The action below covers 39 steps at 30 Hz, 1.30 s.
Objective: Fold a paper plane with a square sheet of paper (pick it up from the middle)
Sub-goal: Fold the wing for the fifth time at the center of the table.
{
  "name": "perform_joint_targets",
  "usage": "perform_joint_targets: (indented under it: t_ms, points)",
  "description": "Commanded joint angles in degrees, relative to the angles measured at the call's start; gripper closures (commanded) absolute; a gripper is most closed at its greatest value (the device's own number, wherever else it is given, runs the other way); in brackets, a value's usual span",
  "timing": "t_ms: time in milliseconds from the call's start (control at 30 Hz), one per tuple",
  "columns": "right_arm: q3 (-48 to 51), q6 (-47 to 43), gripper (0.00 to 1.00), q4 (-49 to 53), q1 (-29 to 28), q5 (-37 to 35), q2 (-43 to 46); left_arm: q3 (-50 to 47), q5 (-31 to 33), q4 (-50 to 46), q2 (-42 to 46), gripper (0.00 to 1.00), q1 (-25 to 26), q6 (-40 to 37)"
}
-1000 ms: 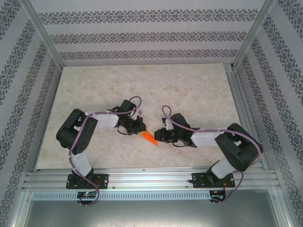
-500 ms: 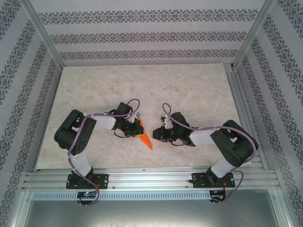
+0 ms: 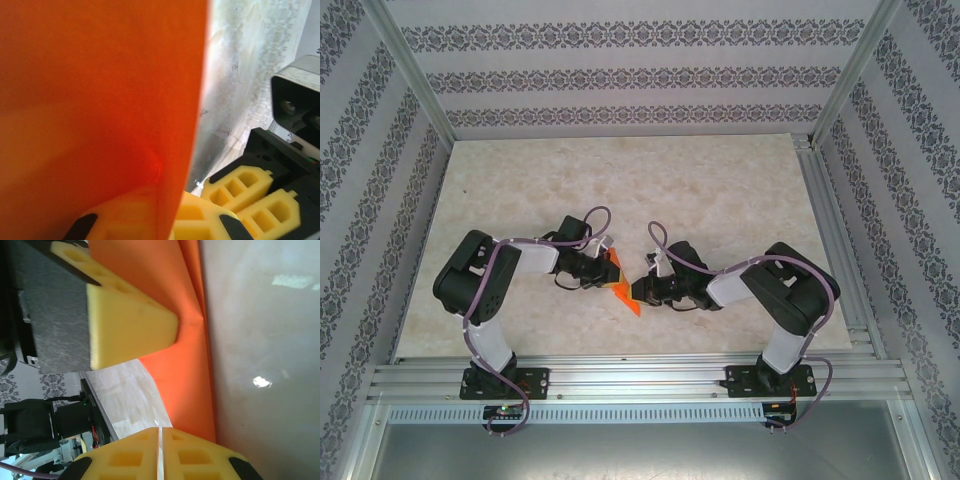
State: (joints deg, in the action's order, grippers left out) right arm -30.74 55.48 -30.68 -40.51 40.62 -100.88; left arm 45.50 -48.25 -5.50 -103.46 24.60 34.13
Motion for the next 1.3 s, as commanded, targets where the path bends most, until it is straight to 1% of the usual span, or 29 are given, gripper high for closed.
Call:
perform_joint_targets:
  t_ms: [0,133,200,233,267,333,367,433,467,500,533,600,667,733,833,933,1033,1267]
  points:
    - [0.02,2.26,0.89,-6.26,-0.33,1.82,-2.04,-1.08,-2.19,2.11,-1.46,1.00,-1.20,-3.36]
    - [0.92,3.67,0.88,-9.04,-0.38,2.03,-2.10,-1.39,-3.15,1.60,-2.20,1.00,-2.16,-4.32]
    - [1.47,2.93,0.87,-8.05,-0.09,1.19,-0.28,-1.60,-3.19,2.04,-2.40,1.00,-2.39,-4.20]
    - [1.56,2.13,0.87,-6.41,0.07,0.66,0.76,-1.21,-3.08,0.72,-2.38,1.00,-2.57,-4.93]
    - [1.65,0.88,0.86,-3.89,0.36,-0.21,2.29,-1.12,-2.50,-0.01,-2.01,1.00,-2.70,-5.38]
    - [1.69,-1.99,0.83,2.08,0.70,-2.81,5.50,-1.57,-2.71,2.31,-1.51,1.00,-2.85,-3.68]
    - [1.43,-4.21,0.80,6.18,0.70,-4.53,7.14,-1.58,-3.56,4.39,-1.72,1.00,-2.73,-1.71]
    - [0.62,-9.41,0.79,13.66,0.45,-8.60,10.64,-2.10,-5.13,9.97,-1.85,1.00,-2.60,2.98]
    - [0.51,-11.49,0.78,16.40,0.30,-10.86,12.21,-2.18,-4.98,11.74,-1.77,1.00,-2.58,4.79]
    - [0.38,-13.31,0.75,20.04,0.32,-14.19,14.12,-2.28,-4.63,13.09,-1.51,1.00,-2.55,6.16]
    - [0.25,-14.91,0.73,22.48,0.19,-16.08,15.46,-2.49,-4.53,14.57,-1.44,1.00,-2.54,7.23]
    - [0.20,-17.67,0.68,24.71,-0.04,-17.10,17.32,-2.63,-3.87,17.42,-1.31,1.00,-2.44,9.67]
    - [-0.10,-19.16,0.65,27.34,-0.01,-18.74,18.07,-3.29,-3.69,21.82,-1.36,1.00,-2.08,12.28]
    - [0.23,-19.88,0.64,28.50,0.09,-20.87,18.81,-3.28,-2.48,24.93,-1.70,1.00,-1.46,14.10]
    - [0.33,-21.02,0.63,28.74,0.43,-21.39,19.79,-1.90,-2.16,27.93,-3.36,1.00,0.07,15.28]
    - [0.34,-20.38,0.67,28.06,1.64,-21.45,19.77,-1.10,-1.18,29.86,-5.06,1.00,1.32,15.62]
    - [0.60,-19.48,0.67,26.06,2.74,-21.05,19.37,-1.17,-1.66,31.22,-6.89,1.00,1.43,14.76]
    - [-1.81,-19.41,0.67,26.51,2.81,-19.38,17.45,-3.18,-1.39,30.14,-7.78,1.00,1.03,9.59]
